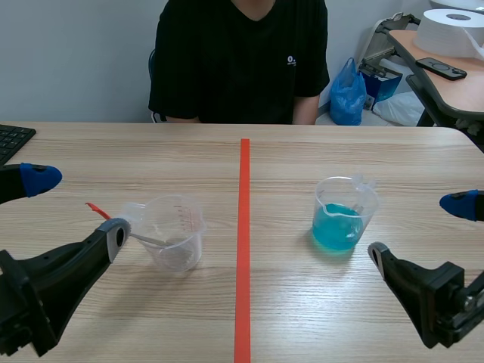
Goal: Do the redox reaction experiment.
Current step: 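Lift the metal plate out of the left beaker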
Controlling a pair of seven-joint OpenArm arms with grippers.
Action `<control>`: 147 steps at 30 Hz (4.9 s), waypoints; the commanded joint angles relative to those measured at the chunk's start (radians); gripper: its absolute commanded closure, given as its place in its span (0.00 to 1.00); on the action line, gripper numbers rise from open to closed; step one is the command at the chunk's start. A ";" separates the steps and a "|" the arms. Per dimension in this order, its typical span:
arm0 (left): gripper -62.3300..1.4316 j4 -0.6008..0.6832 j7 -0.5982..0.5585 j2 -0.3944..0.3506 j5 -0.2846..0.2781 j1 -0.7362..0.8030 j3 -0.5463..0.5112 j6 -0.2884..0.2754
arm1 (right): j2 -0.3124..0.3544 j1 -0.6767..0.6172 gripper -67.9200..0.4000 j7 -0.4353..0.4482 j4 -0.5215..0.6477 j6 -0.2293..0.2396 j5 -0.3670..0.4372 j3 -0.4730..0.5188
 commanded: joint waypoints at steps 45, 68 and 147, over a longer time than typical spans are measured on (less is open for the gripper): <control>0.19 -0.069 -0.076 0.019 0.309 0.117 -0.026 0.152 | 0.130 0.183 0.00 0.109 0.019 0.049 -0.027 -0.194; 0.53 -0.325 -0.268 0.150 0.596 0.323 -0.156 0.157 | 0.137 0.415 0.00 0.105 0.019 0.050 -0.098 -0.525; 0.92 -0.389 -0.119 0.174 0.327 0.288 -0.157 0.134 | -0.307 0.912 0.98 0.036 -0.399 -0.083 -0.277 -0.888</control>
